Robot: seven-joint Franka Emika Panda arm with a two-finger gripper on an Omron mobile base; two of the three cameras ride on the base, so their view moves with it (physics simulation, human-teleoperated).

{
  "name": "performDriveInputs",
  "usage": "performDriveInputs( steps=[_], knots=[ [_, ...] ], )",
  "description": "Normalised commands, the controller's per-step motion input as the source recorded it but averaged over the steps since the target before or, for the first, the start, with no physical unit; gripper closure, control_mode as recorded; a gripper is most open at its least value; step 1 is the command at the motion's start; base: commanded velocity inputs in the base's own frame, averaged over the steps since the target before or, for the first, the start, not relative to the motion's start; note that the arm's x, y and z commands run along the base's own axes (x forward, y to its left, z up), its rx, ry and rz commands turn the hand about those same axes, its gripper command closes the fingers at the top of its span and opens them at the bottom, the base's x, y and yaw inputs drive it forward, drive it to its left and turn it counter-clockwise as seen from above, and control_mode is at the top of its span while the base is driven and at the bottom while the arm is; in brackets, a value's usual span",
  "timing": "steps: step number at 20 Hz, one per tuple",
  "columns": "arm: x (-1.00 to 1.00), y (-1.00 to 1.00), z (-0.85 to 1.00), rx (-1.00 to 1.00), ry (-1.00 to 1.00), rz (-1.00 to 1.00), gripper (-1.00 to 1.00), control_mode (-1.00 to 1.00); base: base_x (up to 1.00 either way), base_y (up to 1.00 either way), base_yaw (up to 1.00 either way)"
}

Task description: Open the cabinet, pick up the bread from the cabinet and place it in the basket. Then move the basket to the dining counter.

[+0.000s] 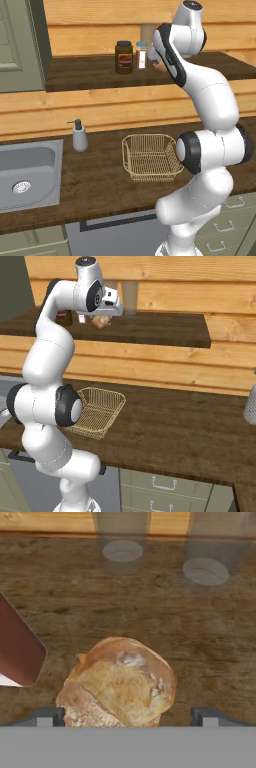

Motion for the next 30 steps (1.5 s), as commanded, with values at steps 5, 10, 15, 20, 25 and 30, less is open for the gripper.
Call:
performDriveInputs(
  steps=[5, 10, 15, 20, 25, 30],
  knots=[
    [-0.17, 0.09, -0.02, 0.00, 0.00, 0.00, -1.00, -1.00, 0.00, 0.00, 0.00],
    [-0.07, 0.09, 0.00, 0.00, -0.01, 0.00, -1.00, -1.00, 0.00, 0.00, 0.00],
    [0.00, 0.00, -0.18, 0.00, -0.02, 0.00, -1.00, -1.00, 0.00, 0.00, 0.00],
    [0.00, 0.00, -0.28, 0.00, -0.01, 0.00, -1.00, -1.00, 0.00, 0.00, 0.00],
    [0.00, 0.00, -0.24, 0.00, -0.04, 0.00, -1.00, -1.00, 0.00, 0.00, 0.00],
    [0.01, 0.00, -0.04, 0.00, -0.08, 0.00, -1.00, -1.00, 0.00, 0.00, 0.00]
  ],
)
